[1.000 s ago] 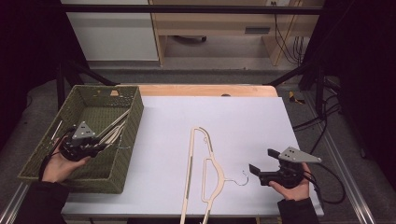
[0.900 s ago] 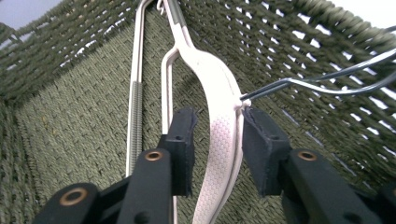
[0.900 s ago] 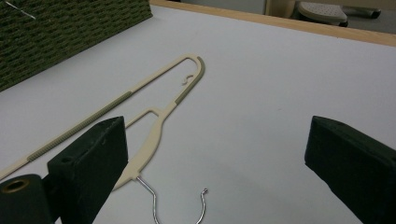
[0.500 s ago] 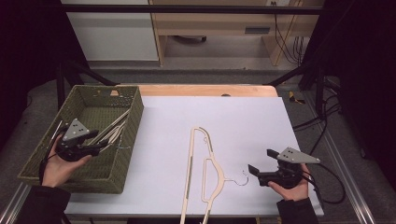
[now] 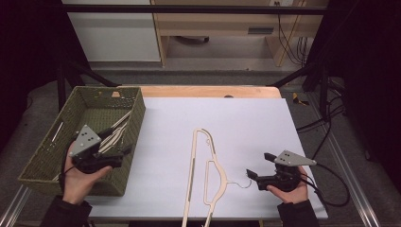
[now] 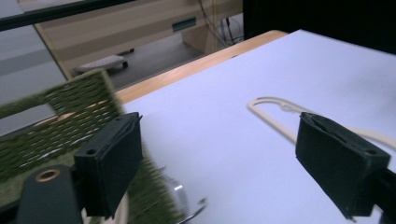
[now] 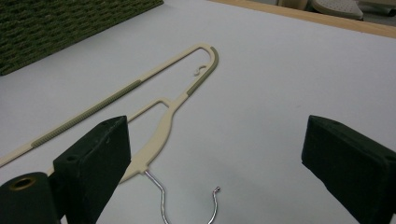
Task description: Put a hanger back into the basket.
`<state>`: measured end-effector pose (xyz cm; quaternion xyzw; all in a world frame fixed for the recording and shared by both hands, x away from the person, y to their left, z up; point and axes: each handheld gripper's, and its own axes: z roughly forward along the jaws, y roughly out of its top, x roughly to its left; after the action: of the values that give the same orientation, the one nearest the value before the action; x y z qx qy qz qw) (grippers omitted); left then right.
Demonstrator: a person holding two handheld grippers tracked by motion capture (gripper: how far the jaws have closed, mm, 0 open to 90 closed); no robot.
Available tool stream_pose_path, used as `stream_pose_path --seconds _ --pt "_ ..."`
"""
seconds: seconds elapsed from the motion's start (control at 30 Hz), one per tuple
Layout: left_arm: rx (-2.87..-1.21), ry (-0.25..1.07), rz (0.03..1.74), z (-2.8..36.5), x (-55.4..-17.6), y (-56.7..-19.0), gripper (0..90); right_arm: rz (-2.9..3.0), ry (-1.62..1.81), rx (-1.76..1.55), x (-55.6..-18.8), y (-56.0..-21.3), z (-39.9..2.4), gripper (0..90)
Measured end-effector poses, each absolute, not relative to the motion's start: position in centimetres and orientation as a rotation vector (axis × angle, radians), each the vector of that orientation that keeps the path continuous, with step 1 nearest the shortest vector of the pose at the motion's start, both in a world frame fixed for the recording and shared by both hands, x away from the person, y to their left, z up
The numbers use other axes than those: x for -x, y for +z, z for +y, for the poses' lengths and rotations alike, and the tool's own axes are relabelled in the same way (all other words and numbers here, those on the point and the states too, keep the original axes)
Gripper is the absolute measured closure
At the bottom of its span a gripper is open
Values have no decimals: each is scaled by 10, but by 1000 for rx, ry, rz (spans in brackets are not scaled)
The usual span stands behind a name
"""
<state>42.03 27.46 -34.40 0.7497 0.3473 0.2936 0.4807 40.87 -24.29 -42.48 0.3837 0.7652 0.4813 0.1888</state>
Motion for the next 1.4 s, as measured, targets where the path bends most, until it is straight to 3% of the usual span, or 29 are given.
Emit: stream_pose_path --seconds 0.5,1.17,1.4 --pt "-1872 561 753 194 -400 -392 86 2237 1344 -1015 -409 -435 -232 179" --pt "-1958 471 782 183 -403 -434 65 2440 1237 -884 -416 -463 -205 378" --pt "-1975 451 784 181 -406 -437 70 2554 1149 -829 -421 -476 -197 545"
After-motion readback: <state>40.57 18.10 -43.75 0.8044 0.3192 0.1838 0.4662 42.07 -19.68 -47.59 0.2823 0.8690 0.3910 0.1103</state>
